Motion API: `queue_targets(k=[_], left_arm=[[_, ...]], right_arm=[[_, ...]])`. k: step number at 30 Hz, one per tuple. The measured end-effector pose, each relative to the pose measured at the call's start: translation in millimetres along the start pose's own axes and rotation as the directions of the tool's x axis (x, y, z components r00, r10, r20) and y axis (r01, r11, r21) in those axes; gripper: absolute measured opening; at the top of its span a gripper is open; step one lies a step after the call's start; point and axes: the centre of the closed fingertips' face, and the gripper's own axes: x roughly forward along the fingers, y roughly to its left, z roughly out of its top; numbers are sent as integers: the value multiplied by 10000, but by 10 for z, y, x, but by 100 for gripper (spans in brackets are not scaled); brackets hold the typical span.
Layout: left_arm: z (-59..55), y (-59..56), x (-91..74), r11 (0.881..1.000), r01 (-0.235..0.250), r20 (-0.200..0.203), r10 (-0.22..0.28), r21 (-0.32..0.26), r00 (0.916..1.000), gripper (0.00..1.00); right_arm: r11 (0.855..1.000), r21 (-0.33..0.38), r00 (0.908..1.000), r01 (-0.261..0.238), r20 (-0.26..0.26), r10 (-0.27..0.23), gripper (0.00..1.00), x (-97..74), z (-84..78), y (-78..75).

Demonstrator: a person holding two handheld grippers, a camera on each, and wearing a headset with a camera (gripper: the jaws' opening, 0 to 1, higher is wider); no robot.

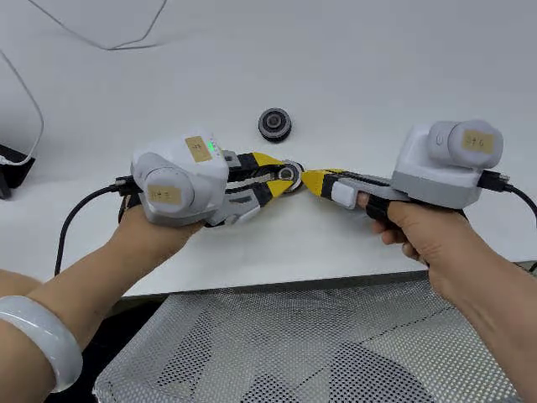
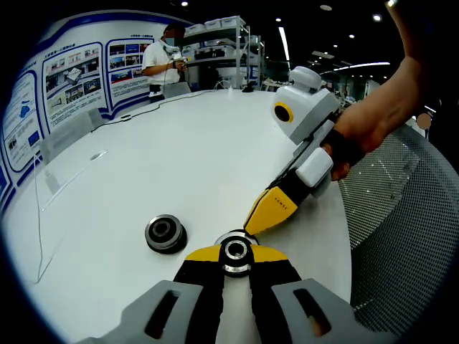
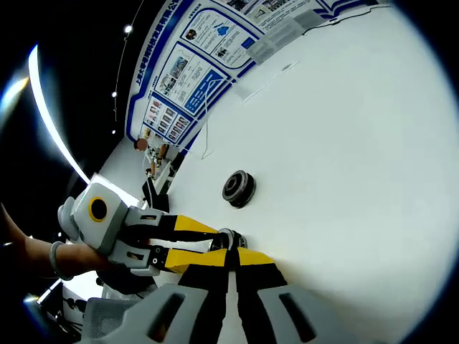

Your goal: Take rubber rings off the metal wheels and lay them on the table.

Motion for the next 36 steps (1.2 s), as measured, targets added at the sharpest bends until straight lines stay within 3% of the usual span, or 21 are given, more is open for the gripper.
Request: queue_targets(k=[4,10,14,18,21,28,36], left_arm=[[2,-1,-2,10000,-20,46,20,-38,10000,12],[-5,7,-3,10000,-22,55,22,-54,10000,12],[-14,13,-4,10000,-23,75,24,-86,10000,12],[-24,19,-4,10000,-27,79,28,-85,10000,12],[-27,21,-5,10000,-26,98,27,-96,9999,12],[-37,28,-3,10000,-28,89,29,-83,10000,12],[-36,22,-2,9999,-29,120,30,-105,9999,12]], right_arm=[[9999,86,9999,-138,-101,139,9,22,-5,17],[9976,-695,10000,32,34,-30,2,-18,41,30],[9965,-824,9996,147,-227,-166,5,20,-9,-16],[9977,-653,9998,180,-110,-188,10,18,18,-26],[9996,-193,9996,-193,-207,189,15,64,-1,22],[9998,-128,9996,-167,-217,165,15,61,-23,31],[9979,533,9989,-373,-252,387,17,40,-57,22]])
